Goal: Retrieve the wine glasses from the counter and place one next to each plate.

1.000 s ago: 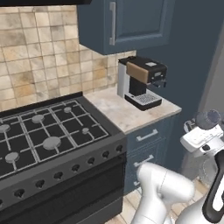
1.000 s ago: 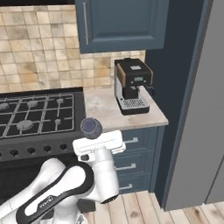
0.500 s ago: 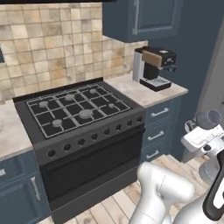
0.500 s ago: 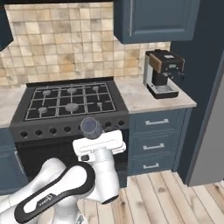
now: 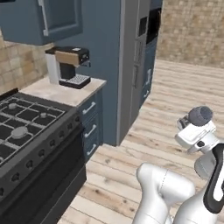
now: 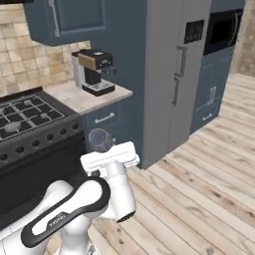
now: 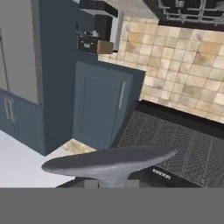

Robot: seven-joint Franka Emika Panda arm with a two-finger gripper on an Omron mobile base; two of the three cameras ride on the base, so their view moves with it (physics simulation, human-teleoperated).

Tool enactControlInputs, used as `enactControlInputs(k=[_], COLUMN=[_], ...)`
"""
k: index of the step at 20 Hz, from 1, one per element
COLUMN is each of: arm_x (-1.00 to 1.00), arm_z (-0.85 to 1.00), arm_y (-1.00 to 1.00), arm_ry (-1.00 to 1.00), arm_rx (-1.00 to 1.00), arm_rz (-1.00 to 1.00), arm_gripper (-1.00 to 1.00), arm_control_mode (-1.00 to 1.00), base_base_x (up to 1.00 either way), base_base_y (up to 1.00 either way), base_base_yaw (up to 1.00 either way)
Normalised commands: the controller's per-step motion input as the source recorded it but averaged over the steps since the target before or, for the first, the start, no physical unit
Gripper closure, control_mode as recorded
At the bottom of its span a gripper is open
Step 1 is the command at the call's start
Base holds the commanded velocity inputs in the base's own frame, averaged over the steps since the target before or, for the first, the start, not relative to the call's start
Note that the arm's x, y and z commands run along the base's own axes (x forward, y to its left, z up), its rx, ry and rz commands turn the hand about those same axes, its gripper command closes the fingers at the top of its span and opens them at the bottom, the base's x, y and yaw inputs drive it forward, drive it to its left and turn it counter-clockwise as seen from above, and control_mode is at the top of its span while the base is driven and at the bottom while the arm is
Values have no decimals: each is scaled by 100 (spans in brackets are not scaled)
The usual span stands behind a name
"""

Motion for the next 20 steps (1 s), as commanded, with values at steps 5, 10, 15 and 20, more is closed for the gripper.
enactControlInputs(k=[5,10,15,20], arm_x=[0,0,0,0], arm_z=[0,0,0,0], arm_y=[0,0,0,0], arm_ry=[0,0,0,0], arm_rx=[0,0,0,0], arm_rz=[0,0,0,0], arm_gripper=[100,100,100,100], arm_control_mode=[100,100,100,100], base_base_x=[0,-5,6,1], base_base_y=[0,1,-73,-100], base_base_yaw=[-100,-100,-49,16])
